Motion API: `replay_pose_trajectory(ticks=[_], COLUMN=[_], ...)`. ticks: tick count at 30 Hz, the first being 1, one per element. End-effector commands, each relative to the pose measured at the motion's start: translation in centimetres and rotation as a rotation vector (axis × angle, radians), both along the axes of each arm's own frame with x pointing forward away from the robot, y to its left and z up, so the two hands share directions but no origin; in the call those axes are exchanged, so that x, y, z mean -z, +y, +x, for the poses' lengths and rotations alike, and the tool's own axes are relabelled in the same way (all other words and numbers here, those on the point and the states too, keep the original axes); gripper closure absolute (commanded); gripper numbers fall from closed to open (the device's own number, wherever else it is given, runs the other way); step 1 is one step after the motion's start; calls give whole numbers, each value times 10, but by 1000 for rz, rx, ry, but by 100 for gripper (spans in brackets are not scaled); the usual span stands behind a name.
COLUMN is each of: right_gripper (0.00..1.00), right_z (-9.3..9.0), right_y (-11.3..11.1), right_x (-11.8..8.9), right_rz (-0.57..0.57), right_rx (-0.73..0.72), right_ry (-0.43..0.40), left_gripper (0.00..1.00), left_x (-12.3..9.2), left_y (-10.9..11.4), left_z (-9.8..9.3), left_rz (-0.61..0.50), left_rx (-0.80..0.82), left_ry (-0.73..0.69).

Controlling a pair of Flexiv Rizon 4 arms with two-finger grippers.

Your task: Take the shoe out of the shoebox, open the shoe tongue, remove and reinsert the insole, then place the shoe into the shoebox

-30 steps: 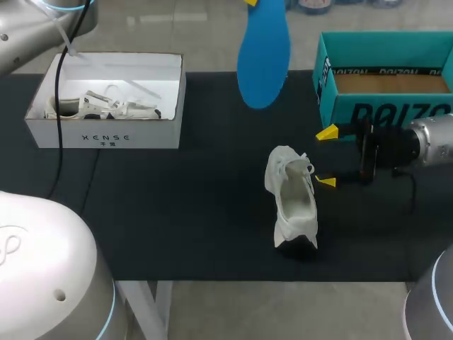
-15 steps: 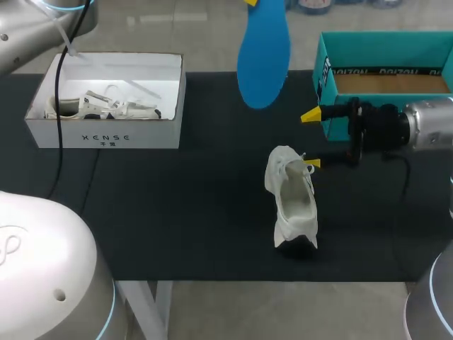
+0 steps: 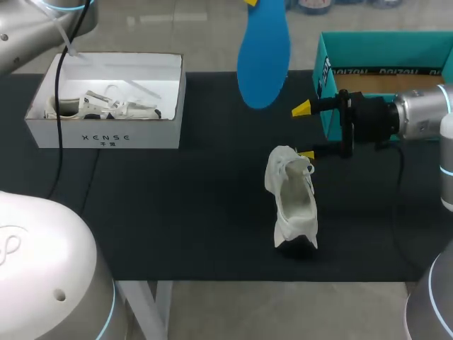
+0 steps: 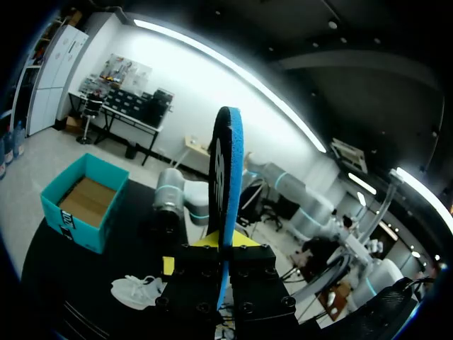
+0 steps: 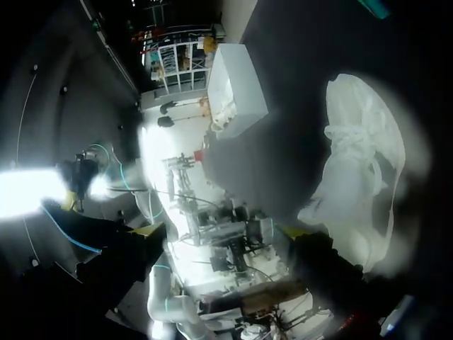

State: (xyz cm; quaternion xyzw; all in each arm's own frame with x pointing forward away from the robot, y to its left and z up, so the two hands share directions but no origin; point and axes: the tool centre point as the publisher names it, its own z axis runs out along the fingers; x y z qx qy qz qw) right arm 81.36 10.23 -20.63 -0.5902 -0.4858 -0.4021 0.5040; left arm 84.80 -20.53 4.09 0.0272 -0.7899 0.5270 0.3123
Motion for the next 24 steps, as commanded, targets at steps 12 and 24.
replay_pose_trajectory(ticks=[12, 24], right_gripper=[0, 0], right_z=[-2, -2], right_y=[0, 0], right_x=[-1, -1], right_rz=[-2, -2], right_rx=[5, 5], right_ry=[0, 0], left_gripper=[100, 100], left_x=[-6, 26], left_y=[-2, -1], left_z=[-57, -90], left_rz=[30, -104], left_rx=[-90, 54], left_ry=[-476, -478])
